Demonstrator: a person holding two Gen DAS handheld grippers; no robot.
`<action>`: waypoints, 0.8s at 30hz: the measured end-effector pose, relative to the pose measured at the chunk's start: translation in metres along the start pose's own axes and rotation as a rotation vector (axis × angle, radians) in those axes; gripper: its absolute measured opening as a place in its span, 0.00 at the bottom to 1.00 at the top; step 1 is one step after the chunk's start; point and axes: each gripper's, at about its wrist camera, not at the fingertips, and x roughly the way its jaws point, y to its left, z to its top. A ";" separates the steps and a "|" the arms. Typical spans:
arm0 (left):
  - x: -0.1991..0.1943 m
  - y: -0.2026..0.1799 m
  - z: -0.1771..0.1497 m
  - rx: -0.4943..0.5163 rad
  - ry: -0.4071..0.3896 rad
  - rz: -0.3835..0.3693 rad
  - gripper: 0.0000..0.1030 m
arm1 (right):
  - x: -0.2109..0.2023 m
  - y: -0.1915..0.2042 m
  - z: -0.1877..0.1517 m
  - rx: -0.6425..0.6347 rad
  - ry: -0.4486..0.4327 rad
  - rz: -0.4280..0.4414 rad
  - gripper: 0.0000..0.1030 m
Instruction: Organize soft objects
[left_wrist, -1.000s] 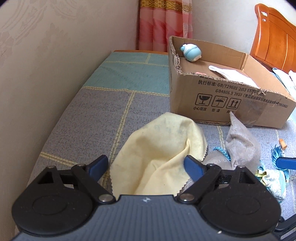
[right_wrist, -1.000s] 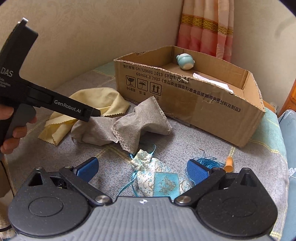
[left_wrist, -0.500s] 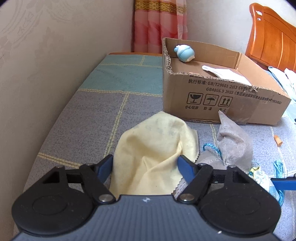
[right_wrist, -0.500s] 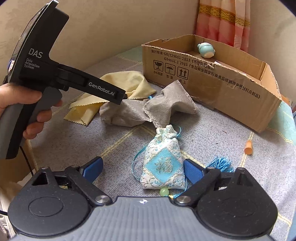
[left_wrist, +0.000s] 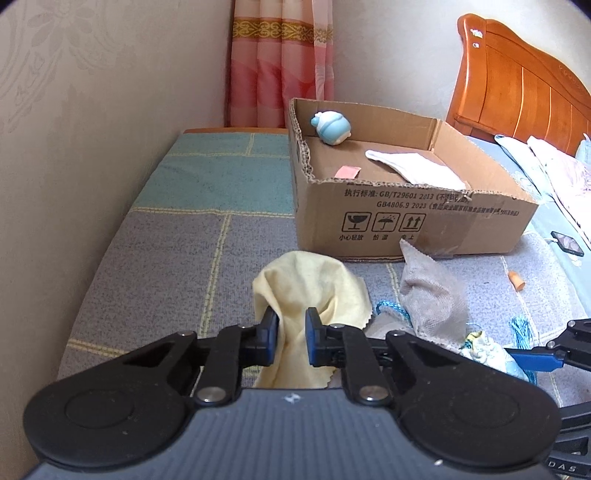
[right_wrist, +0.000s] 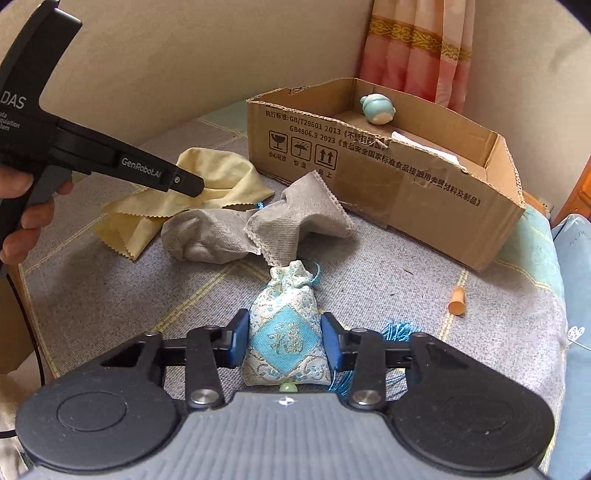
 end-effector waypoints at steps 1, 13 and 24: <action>-0.003 0.001 0.002 0.007 -0.003 -0.006 0.10 | -0.001 0.001 0.000 -0.005 -0.003 -0.006 0.38; -0.006 -0.007 -0.008 0.049 -0.007 0.021 0.70 | -0.021 0.001 -0.006 0.021 -0.047 -0.006 0.30; 0.024 -0.023 -0.004 0.039 0.024 0.039 0.82 | -0.020 -0.001 -0.007 0.035 -0.045 -0.012 0.30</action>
